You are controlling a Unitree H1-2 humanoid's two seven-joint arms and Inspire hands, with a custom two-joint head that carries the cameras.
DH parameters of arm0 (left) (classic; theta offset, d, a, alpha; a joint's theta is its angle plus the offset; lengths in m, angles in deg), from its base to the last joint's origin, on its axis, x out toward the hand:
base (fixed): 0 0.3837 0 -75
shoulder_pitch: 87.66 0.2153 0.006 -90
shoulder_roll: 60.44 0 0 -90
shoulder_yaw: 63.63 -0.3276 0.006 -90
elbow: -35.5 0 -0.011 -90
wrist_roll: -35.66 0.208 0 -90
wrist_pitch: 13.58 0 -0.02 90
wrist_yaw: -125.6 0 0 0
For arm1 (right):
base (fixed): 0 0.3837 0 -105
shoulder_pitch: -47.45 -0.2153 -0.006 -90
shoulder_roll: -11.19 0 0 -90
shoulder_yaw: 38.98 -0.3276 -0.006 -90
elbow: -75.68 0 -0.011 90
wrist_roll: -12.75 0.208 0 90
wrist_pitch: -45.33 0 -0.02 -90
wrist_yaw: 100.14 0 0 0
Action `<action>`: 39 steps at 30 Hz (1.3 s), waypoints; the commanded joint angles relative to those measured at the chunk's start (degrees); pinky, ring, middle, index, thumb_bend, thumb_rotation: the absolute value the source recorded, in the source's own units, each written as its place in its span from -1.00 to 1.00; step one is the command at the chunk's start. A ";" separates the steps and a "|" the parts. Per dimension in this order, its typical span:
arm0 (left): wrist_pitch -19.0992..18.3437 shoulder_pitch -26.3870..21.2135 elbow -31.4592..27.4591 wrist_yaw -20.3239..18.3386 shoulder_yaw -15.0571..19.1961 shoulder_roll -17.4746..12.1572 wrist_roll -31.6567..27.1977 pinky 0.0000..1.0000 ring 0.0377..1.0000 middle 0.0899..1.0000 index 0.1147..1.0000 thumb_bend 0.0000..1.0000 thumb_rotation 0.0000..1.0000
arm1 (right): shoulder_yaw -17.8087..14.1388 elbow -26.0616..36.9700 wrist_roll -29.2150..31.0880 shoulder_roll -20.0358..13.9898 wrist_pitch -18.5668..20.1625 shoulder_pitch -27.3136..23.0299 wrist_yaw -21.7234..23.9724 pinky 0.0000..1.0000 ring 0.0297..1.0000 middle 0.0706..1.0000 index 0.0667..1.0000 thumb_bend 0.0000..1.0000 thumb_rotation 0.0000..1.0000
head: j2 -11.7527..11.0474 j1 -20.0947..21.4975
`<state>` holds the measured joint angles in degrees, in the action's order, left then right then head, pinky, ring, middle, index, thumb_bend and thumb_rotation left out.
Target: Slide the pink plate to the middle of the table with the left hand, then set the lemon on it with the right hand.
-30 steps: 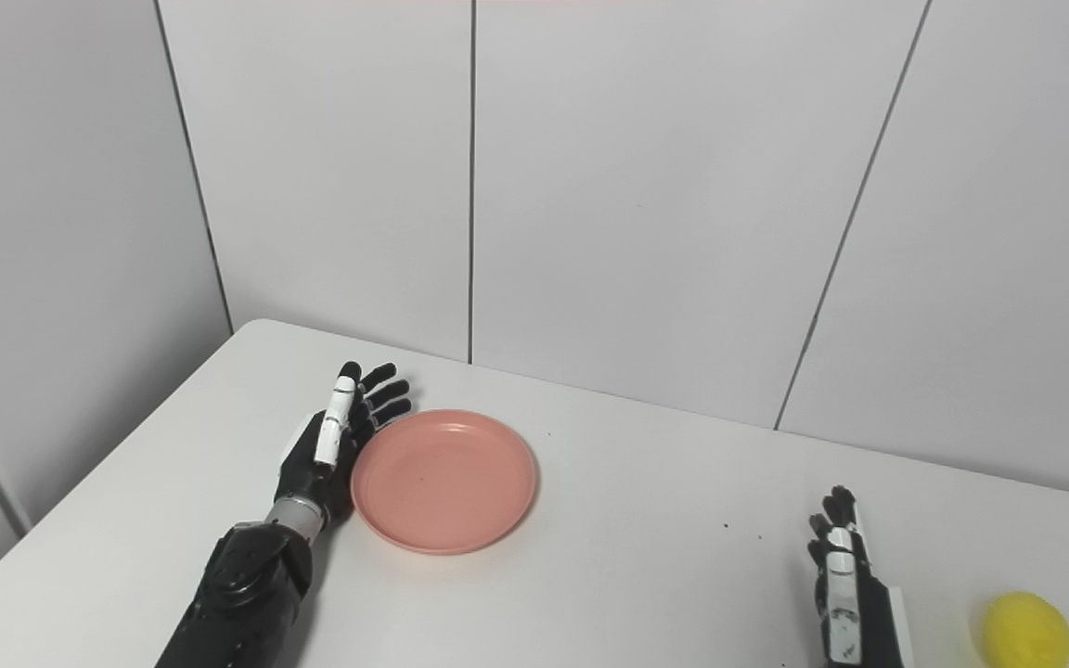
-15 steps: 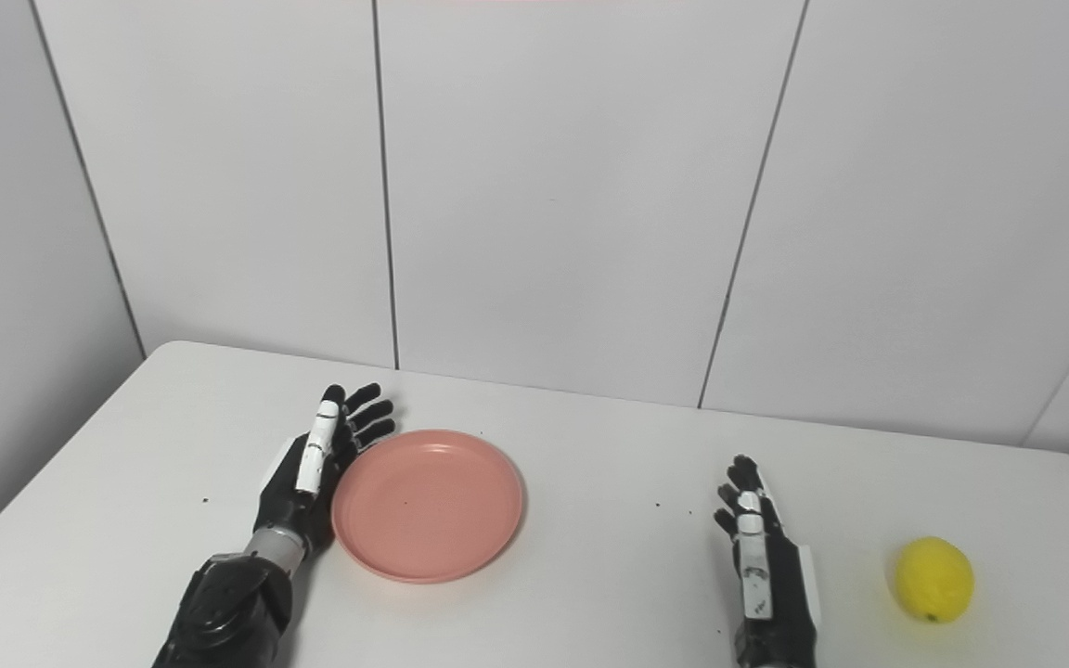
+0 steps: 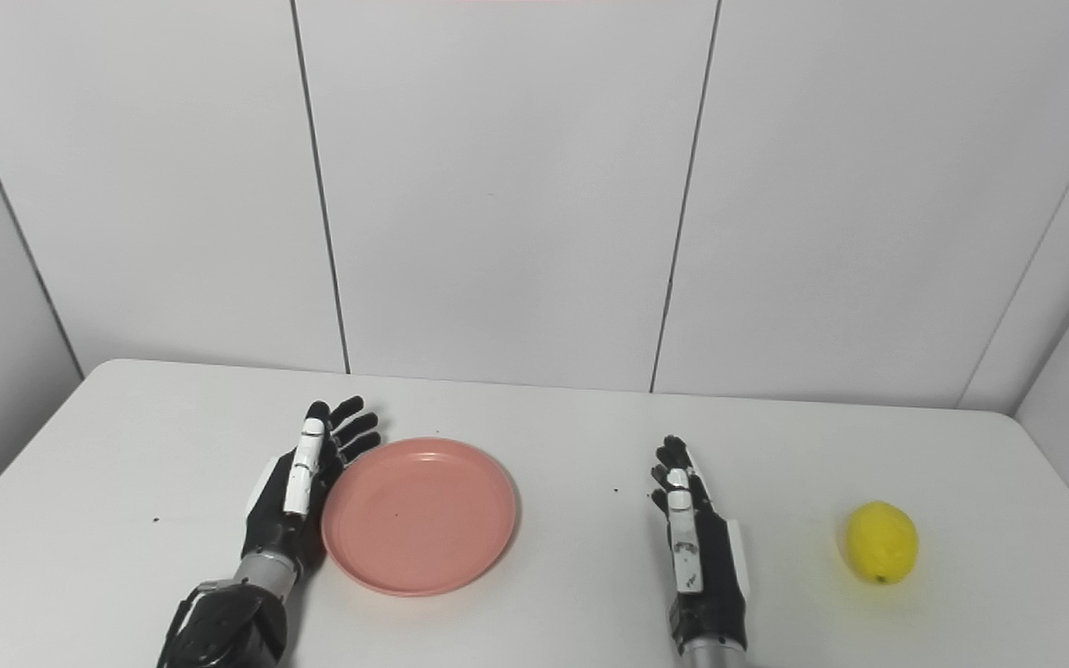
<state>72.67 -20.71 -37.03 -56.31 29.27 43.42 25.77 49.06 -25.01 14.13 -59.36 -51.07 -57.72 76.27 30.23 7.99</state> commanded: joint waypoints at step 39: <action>4.86 3.23 -1.83 -3.43 -9.17 4.27 6.08 0.97 0.94 0.92 0.92 0.13 1.00 | 3.36 1.94 -2.73 -0.68 1.87 -1.79 0.96 0.96 0.92 0.92 0.92 0.41 1.00 | 1.03 2.93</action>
<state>77.15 -17.58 -38.17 -57.61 21.27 46.82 32.03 52.16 -24.95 11.49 -60.10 -48.74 -57.85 76.84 31.20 10.99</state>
